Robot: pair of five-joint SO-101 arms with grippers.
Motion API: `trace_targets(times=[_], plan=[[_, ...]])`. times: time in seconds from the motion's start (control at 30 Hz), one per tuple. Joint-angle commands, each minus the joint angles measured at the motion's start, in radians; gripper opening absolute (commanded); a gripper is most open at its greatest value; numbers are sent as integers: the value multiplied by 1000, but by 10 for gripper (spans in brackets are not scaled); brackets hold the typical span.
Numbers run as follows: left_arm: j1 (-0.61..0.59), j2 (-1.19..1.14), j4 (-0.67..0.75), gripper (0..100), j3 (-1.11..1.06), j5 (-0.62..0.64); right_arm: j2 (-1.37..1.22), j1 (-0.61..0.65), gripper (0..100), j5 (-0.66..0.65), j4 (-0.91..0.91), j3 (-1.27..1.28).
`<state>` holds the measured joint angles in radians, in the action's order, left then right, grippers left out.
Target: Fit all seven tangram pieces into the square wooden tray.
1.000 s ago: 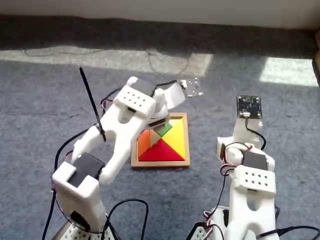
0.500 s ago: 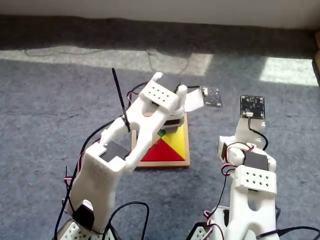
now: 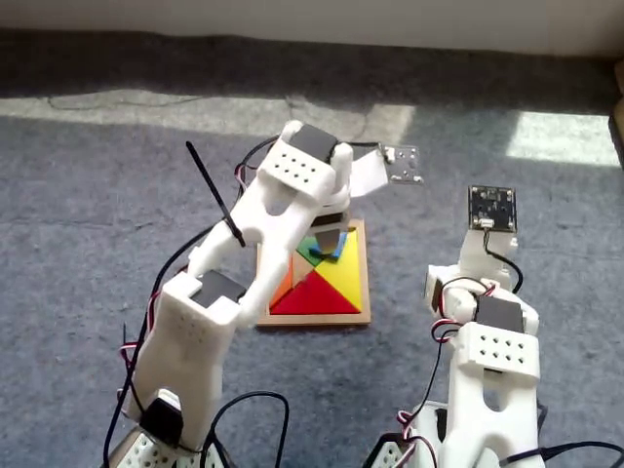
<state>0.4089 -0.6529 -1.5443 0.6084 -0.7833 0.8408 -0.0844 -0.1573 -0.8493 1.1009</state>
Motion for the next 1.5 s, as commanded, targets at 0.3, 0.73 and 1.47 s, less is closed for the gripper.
trace_targets(times=[0.3, 0.73, 1.47], plan=[[-15, 4, 38, 252, -77, -5, 21, -10, 9, 9, 18, -7], [-50, 4, 236, 252, -137, 46, 21, -10, 9, 9, 18, -7], [-16, 114, 273, 252, -133, 235, 21, -5, 9, 8, 19, -7]])
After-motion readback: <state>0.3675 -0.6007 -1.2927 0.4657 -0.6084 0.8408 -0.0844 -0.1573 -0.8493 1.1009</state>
